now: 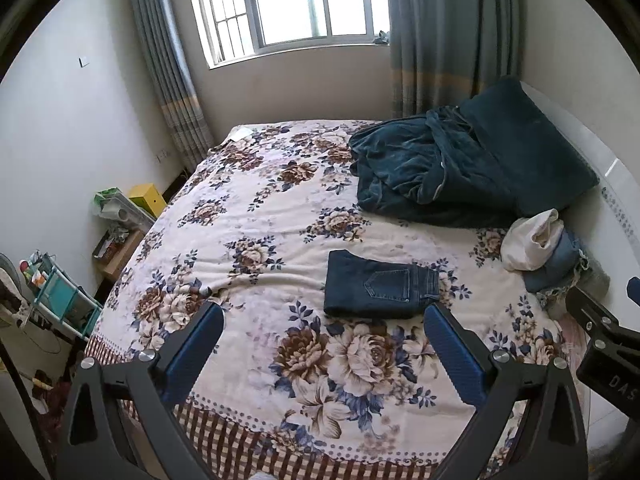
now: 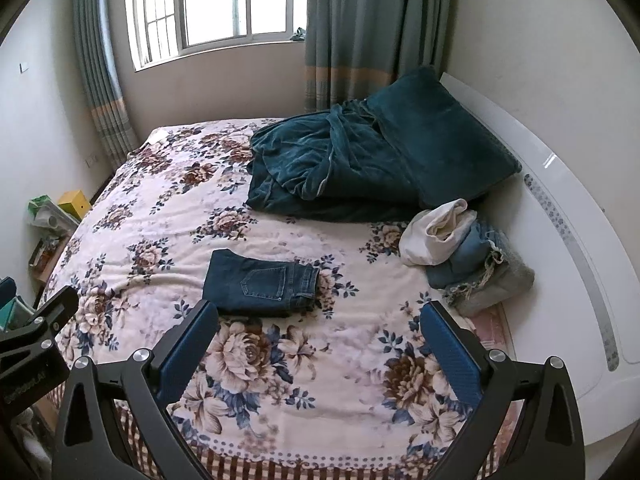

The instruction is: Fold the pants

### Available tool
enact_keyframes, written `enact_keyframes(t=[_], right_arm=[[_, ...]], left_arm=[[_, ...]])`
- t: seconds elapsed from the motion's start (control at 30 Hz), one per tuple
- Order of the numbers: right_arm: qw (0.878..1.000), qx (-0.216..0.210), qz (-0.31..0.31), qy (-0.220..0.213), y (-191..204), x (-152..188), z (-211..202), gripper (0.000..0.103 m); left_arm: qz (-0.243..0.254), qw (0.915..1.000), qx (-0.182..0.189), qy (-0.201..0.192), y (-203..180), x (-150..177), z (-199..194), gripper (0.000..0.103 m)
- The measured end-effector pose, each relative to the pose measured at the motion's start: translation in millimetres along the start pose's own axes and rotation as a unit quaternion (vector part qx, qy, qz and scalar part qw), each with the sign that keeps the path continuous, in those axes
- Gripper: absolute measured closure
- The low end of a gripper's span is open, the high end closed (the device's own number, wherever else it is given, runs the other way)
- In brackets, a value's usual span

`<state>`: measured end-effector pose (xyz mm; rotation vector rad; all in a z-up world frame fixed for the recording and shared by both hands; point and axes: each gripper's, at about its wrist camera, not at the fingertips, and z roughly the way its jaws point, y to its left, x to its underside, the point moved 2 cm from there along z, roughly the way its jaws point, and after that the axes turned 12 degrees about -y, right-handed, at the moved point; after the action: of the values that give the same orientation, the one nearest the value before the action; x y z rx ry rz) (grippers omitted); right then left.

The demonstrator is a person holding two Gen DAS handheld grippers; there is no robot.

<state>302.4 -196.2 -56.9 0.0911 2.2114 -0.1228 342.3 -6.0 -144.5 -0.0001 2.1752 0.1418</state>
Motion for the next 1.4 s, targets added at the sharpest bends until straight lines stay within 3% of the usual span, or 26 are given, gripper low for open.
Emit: enact_keyframes(t=[0.83, 1.4], right_arm=[[1.000, 0.000, 0.004, -0.001, 11.7, 12.3, -6.0, 0.000], [1.000, -0.003, 0.005, -0.006, 12.9, 9.4, -9.9, 0.000]], left_arm=[[-0.004, 0.9999, 0.008, -0.010, 2.3, 3.5, -3.4, 0.000], [0.001, 0.9999, -0.005, -0.012, 4.3, 2.3, -8.1, 0.000]])
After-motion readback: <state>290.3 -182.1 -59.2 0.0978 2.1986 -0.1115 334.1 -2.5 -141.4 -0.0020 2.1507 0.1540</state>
